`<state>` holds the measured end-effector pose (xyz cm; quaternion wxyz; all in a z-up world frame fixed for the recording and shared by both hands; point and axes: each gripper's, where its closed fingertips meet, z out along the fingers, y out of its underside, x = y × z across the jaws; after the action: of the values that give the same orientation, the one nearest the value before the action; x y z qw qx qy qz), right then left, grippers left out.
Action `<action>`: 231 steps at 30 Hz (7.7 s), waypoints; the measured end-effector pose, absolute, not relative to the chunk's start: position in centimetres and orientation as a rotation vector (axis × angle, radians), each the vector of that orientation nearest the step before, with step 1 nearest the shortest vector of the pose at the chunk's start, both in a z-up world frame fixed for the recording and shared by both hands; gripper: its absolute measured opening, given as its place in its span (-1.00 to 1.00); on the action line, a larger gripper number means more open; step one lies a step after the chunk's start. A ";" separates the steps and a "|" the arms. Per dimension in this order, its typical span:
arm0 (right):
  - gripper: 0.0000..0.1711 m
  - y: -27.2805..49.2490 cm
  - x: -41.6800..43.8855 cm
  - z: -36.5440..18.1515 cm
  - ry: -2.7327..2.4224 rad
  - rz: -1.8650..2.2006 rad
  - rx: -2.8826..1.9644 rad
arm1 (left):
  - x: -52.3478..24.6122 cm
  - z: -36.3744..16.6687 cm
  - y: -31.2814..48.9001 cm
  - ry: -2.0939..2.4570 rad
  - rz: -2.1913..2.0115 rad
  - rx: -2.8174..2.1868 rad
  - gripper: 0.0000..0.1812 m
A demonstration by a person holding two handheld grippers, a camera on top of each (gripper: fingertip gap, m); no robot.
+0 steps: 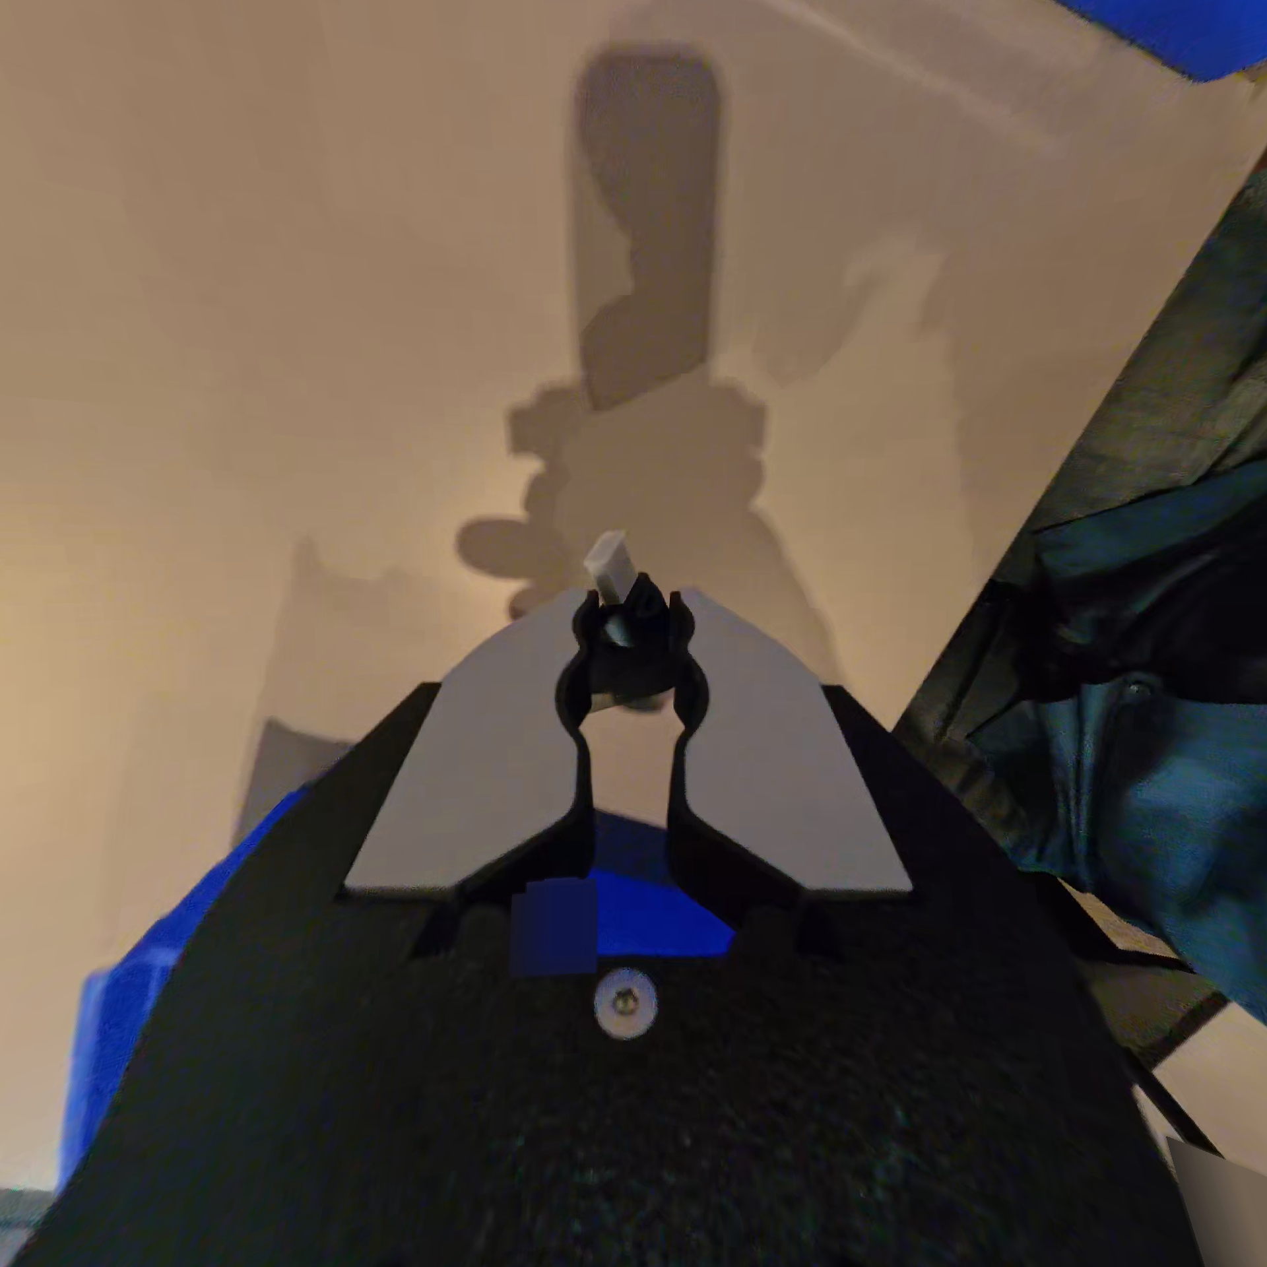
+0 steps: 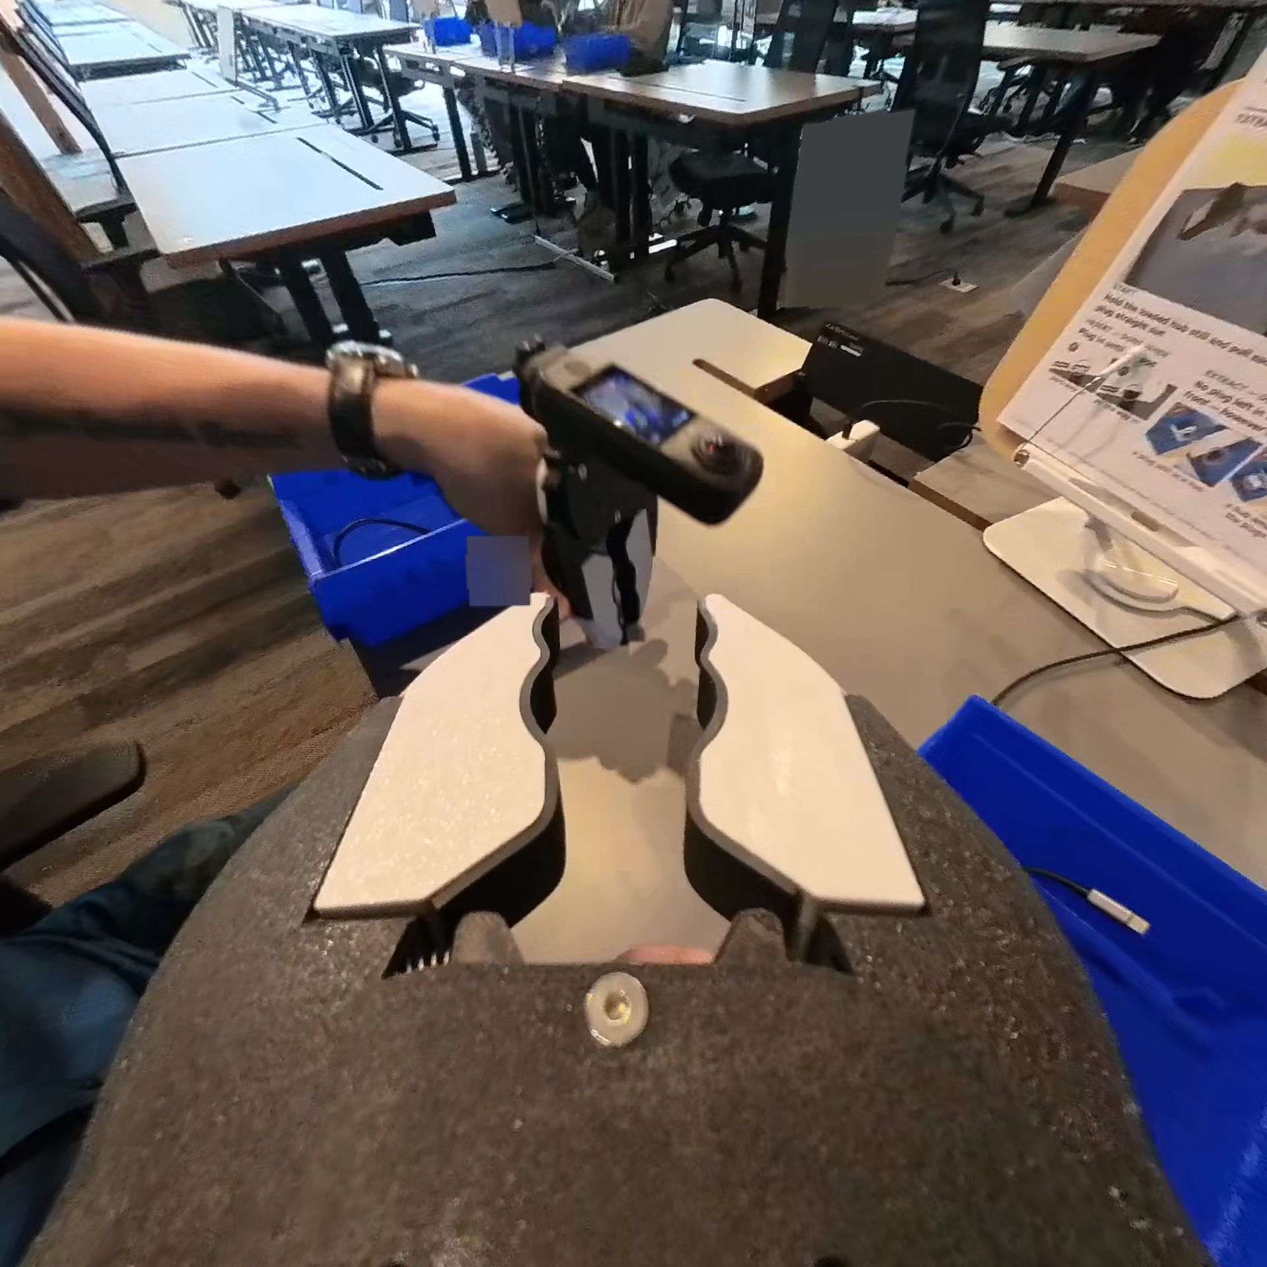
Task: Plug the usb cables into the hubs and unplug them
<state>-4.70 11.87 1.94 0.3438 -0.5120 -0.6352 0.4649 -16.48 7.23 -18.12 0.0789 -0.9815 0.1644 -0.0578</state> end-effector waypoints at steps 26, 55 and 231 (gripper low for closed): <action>-0.57 13.2 -4.0 0.5 -1.670 1.212 -1.354 | -15.6 -24.2 8.7 0.503 -0.236 -2.953 -0.40; -0.56 2.8 -9.3 -4.6 -1.994 1.068 -1.246 | -28.4 -13.4 -19.6 0.057 0.059 -2.854 -0.51; -0.24 14.8 -4.7 -13.0 -2.188 0.655 -1.428 | -18.3 -26.3 5.5 1.187 -0.082 -2.827 -0.77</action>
<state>-4.72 14.77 -12.98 0.2220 -0.5168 -0.7921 0.2370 -18.32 5.54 -26.25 0.0371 -0.9210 0.3868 -0.0269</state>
